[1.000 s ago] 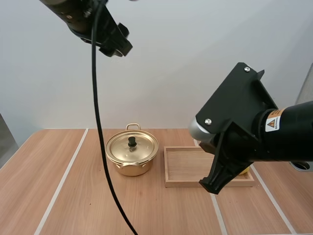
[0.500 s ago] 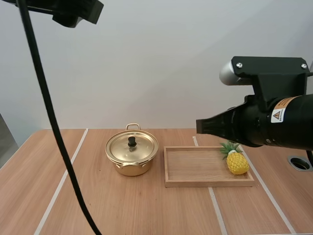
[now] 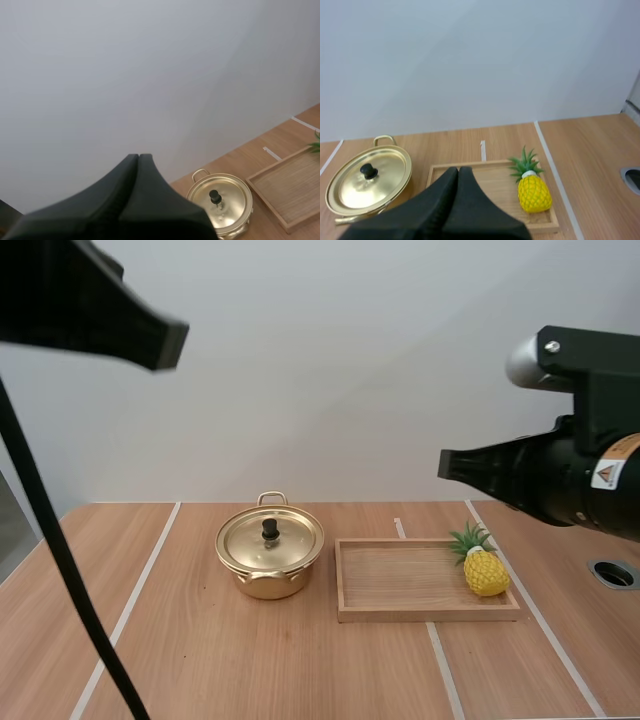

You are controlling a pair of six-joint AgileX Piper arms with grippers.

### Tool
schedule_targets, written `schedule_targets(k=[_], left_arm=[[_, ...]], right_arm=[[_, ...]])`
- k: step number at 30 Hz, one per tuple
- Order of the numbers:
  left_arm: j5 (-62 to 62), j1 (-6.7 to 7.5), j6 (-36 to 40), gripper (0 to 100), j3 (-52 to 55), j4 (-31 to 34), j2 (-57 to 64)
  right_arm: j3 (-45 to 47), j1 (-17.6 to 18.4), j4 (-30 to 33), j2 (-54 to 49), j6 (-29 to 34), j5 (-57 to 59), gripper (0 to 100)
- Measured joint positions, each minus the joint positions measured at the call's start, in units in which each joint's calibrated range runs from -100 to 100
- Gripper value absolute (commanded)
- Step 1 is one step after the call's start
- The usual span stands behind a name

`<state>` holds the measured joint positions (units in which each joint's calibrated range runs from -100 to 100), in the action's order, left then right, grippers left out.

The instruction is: Open the pot, put the grape inside, and close it

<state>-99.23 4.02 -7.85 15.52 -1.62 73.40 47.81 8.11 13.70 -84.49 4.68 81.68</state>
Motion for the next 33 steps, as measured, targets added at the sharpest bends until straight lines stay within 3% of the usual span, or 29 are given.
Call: schedule_targets(k=[8,15,23,30,33], left_arm=[[24.51,0.0,8.25,0,18.5,-0.04,14.49],[40.36,0.0,12.79,0,32.67,0.33,21.41],[46.94,-0.58,13.31,0,43.27,1.62,23.86],[51.43,-1.7,16.85,0,49.41,2.27,26.04],[53.04,-2.32,19.32,0,51.94,2.41,26.29]], right_arm=[[0.0,-0.31,5.54,-12.69,0.4,-9.42,0],[0.0,-2.07,9.62,-15.13,1.52,-13.6,0],[1.06,-3.39,10.23,-15.13,3.47,-20.85,0],[9.1,-3.75,11.65,-15.13,4.03,-27.07,0],[16.82,-4.71,12.53,-15.13,4.26,-32.04,0]])
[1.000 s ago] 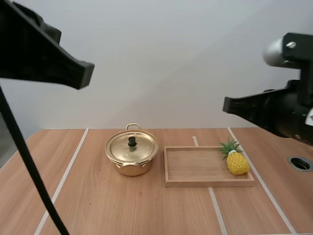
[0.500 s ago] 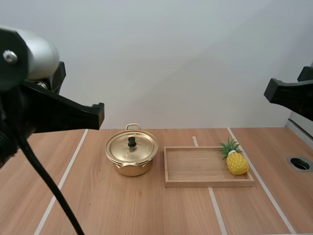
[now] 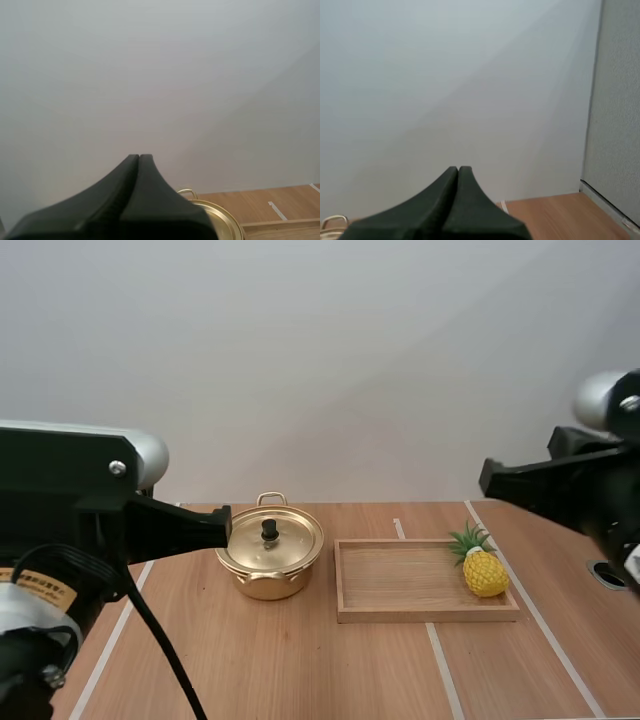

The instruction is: Open the pot, put the grape inside, and close it

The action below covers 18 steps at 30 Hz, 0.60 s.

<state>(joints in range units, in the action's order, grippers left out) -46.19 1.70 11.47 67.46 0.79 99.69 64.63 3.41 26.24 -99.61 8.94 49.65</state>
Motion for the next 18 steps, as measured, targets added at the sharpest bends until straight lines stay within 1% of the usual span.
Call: schedule_targets(k=[3,11,13,18], left_arm=[[0.53,-0.18,1.57,0,1.8,0.24,0.0],[2.28,-0.18,1.57,0,3.83,0.28,0.04],[5.2,-0.18,1.57,0,6.87,0.28,0.15],[20.6,-0.2,1.57,0,16.86,0.37,0.15]], right_arm=[[4.73,-1.12,0.25,0.0,0.1,-1.48,0],[9.63,-1.88,0.25,0.0,0.1,-1.81,0],[12.76,-2.2,0.25,0.0,0.1,-4.37,0],[20.94,-2.53,0.25,0.0,0.1,-15.1,0]])
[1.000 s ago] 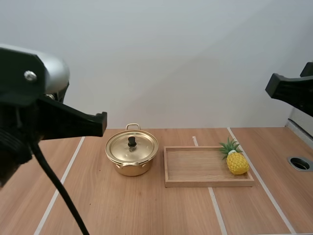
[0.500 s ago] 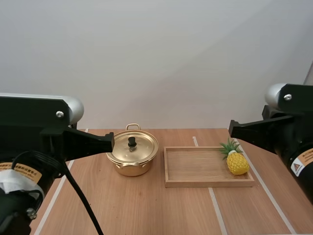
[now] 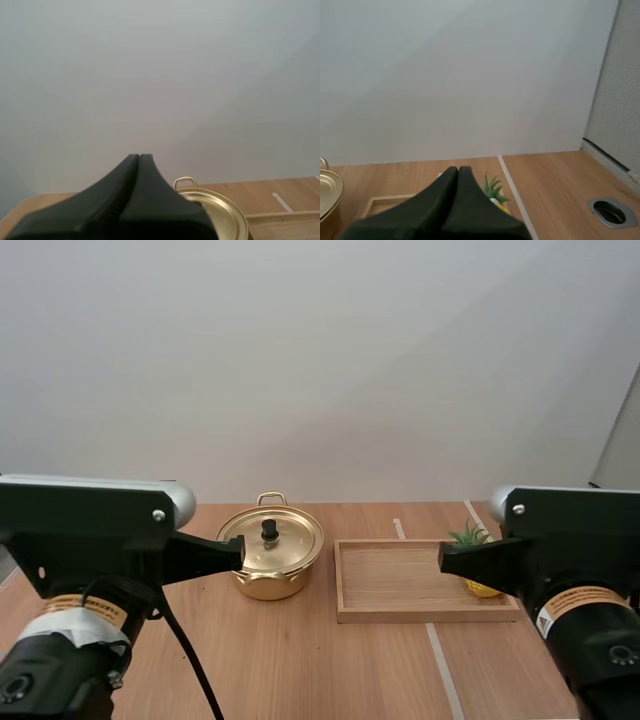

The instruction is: Open the pot, put the grape inside, and close it

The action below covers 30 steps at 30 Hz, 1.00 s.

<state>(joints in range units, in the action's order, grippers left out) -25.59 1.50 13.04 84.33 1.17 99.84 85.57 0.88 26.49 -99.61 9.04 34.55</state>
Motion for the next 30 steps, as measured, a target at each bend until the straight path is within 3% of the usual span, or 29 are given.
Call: schedule_targets(k=[3,12,24,30], left_arm=[[6.34,-0.15,0.0,0,5.28,0.04,-0.12],[8.52,-0.15,0.0,0,15.32,0.13,-0.12],[-2.78,-0.15,2.51,0,15.67,-0.14,-0.12],[-5.07,-0.15,2.63,0,15.62,-0.24,-0.12]], right_arm=[[4.56,-0.06,0.0,0.0,0.0,-5.03,0],[14.24,-0.06,-0.7,0.0,0.0,-12.22,0],[14.4,-0.06,-6.36,-0.12,-0.21,-2.37,0],[14.4,-0.06,-6.66,-0.12,-5.9,-1.2,0]])
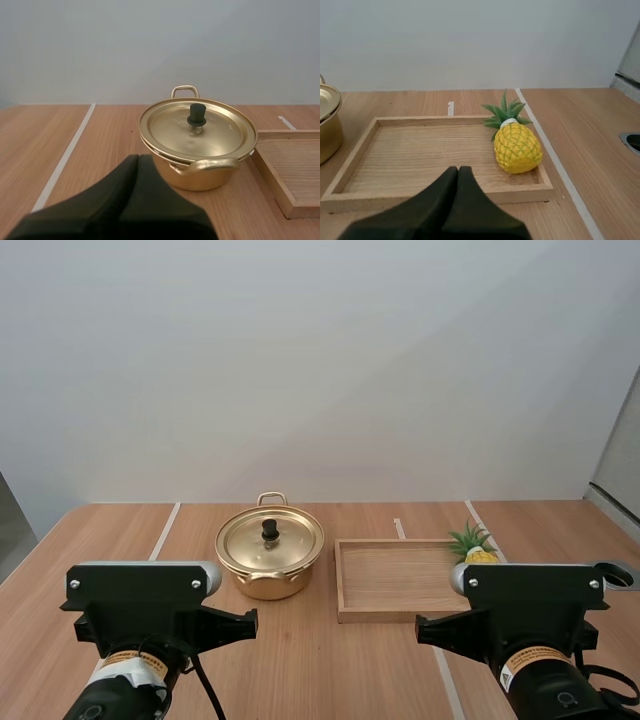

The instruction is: Open the pot, put the grape inside, and close it

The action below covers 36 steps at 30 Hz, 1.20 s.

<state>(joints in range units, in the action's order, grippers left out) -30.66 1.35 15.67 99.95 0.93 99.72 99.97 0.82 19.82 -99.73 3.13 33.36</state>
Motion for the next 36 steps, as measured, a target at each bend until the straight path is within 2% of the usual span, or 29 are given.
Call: schedule_targets(k=[7,22,33,36], left_arm=[[-0.5,-1.02,0.5,0,0.0,-0.22,0.0],[-0.66,-1.04,0.75,0,0.0,-0.22,0.0],[-0.66,-1.04,0.75,0,0.0,-0.22,0.0],[-0.66,-1.04,0.75,0,0.0,-0.22,0.0]], right_arm=[[0.03,0.0,-1.42,0.0,-1.7,0.95,0],[0.03,0.0,-2.84,0.0,-2.01,0.95,0],[0.03,0.0,-7.53,0.0,-2.15,0.01,0],[0.03,0.0,-11.23,0.0,-6.18,-0.56,0]])
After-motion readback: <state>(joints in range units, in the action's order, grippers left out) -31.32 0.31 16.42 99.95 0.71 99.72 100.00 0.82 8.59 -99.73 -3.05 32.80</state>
